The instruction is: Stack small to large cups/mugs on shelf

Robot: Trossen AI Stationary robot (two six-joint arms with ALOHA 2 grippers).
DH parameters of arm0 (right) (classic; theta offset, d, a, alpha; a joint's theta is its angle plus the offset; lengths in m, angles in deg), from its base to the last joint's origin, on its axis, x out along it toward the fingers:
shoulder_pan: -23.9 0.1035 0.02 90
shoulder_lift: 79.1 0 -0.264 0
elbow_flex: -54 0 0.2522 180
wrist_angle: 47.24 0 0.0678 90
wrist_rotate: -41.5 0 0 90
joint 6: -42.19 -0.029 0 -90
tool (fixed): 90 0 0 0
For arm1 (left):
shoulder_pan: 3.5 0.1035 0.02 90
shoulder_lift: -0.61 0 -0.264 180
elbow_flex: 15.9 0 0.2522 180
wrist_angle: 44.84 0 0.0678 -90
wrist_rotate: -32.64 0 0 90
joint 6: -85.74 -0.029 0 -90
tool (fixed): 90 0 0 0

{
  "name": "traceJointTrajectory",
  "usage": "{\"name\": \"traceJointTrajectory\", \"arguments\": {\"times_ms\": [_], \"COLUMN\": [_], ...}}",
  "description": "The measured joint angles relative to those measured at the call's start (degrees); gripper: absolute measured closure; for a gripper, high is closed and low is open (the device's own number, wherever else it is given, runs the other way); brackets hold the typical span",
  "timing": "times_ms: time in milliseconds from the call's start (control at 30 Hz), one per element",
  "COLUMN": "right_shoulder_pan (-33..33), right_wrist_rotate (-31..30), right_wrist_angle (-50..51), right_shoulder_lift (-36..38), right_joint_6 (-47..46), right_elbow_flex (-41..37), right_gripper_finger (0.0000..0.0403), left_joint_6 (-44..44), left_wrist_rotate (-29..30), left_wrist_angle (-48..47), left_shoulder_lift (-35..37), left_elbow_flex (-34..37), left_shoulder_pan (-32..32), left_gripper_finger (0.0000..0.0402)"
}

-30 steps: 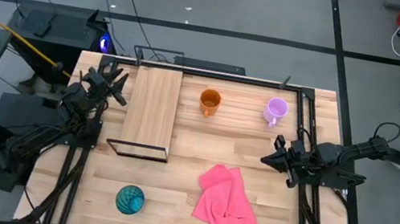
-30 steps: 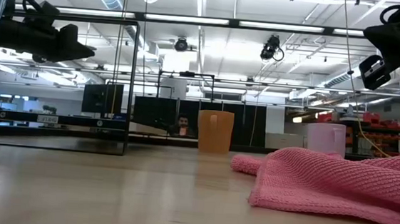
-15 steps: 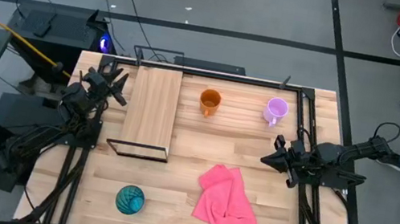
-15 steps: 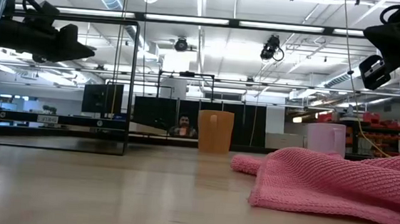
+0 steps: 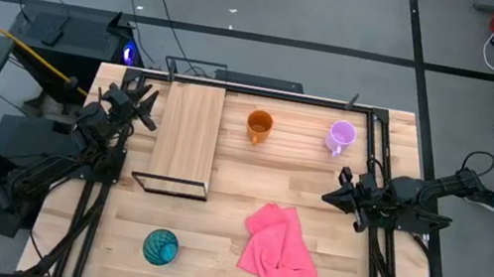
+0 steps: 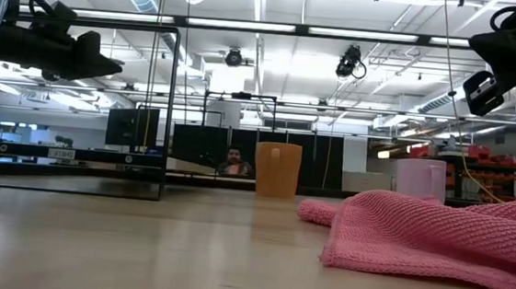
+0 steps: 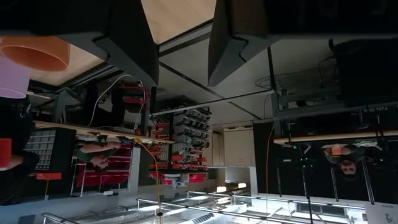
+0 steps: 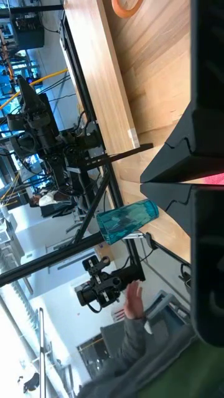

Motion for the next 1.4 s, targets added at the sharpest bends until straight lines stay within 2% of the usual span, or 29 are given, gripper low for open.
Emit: {"name": "traceJointTrajectory", "arguments": {"times_ms": [200, 433, 567, 633, 800, 867, 1133, 1267, 1333, 1400], "right_shoulder_pan": [0.0, -1.2, -2.7, -3.5, -4.8, -5.1, -5.4, -5.4, -5.4, -5.4], "right_wrist_rotate": [-1.1, -11.2, -14.0, -14.0, -14.0, -14.0, -14.0, -14.0, -14.1, -14.9], "right_wrist_angle": [-0.3, -6.1, -12.2, -13.5, -14.3, -14.2, -14.0, -13.2, -12.9, -12.9], "right_shoulder_lift": [0.0, 0.0, 0.0, 0.0, 0.0, 0.0, 0.0, 0.0, 0.0, 0.0], "right_joint_6": [0.1, 5.1, 5.0, 4.6, 4.6, 5.9, 8.3, 8.4, 8.4, 8.4], "right_elbow_flex": [0.0, 0.0, 0.2, 1.4, 6.7, 9.2, 18.0, 20.6, 21.4, 21.8], "right_gripper_finger": [0.0389, 0.0389, 0.0389, 0.0389, 0.0389, 0.0389, 0.0389, 0.0389, 0.0389, 0.0389], "left_joint_6": [0.0, 0.0, 1.8, 9.6, 43.3, 51.0, 56.1, 61.9, 63.8, 63.0], "left_wrist_rotate": [0.0, 0.0, 0.0, 0.0, 0.0, 0.0, 0.0, -0.2, -0.5, -2.2], "left_wrist_angle": [0.0, 0.0, 1.5, 2.0, 2.3, 2.3, 2.1, 2.2, 4.0, 9.6], "left_shoulder_lift": [0.0, 0.0, 0.0, 0.0, 0.0, 0.0, 0.0, 0.0, 0.0, 0.0], "left_elbow_flex": [0.0, 0.0, 0.0, 0.0, 0.0, 0.0, 0.0, 0.0, 0.0, 0.0], "left_shoulder_pan": [0.0, 0.0, 0.0, 0.0, 0.0, 0.0, 0.0, 0.0, 0.0, 0.0], "left_gripper_finger": [0.0254, 0.0262, 0.0259, 0.0256, 0.0251, 0.0251, 0.0259, 0.0256, 0.0256, 0.0259]}}
